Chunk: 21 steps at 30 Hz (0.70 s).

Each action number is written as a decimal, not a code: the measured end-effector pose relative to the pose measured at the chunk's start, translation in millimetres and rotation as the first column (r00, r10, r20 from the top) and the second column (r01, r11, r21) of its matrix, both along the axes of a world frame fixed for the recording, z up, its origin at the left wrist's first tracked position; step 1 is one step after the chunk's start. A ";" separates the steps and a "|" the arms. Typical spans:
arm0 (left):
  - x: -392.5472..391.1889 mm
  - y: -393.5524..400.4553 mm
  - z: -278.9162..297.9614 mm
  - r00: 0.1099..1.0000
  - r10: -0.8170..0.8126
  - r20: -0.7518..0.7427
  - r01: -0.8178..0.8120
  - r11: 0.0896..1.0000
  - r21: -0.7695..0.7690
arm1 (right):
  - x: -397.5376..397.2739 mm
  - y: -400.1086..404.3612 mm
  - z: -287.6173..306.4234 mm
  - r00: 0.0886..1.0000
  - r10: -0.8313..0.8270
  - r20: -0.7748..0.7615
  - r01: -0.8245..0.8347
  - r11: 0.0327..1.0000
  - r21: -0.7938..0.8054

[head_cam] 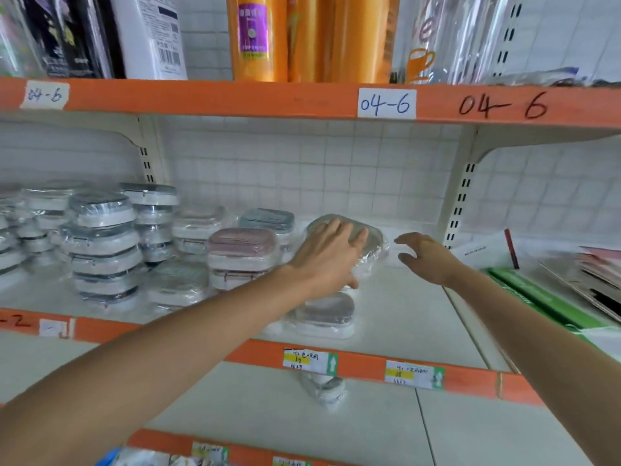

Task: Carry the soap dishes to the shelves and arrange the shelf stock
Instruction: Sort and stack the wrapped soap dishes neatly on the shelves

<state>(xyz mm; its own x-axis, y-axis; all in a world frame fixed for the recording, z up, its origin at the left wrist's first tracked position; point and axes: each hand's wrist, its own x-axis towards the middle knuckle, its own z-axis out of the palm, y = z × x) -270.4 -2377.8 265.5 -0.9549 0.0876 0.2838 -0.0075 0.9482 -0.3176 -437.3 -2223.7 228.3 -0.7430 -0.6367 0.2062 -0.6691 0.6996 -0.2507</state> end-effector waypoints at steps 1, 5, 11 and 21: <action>4.0 -3.1 4.8 1.000 0.016 -0.019 -0.016 1.000 0.008 | 2.0 -4.7 1.0 1.000 0.018 -0.011 -0.018 1.000 -0.011; 30.7 -29.8 18.8 0.988 0.131 -0.087 -0.126 0.991 0.052 | 15.3 -39.3 8.6 0.987 0.140 -0.075 -0.146 0.986 -0.083; 99.4 -100.9 22.6 0.903 0.418 -0.104 -0.403 0.905 0.137 | 65.7 -121.3 29.2 0.929 0.344 -0.137 -0.362 0.922 -0.139; 115.1 -211.1 -20.0 0.835 0.540 0.111 -0.551 0.811 0.200 | 104.6 -187.9 46.2 0.905 0.240 -0.350 -0.184 0.965 0.186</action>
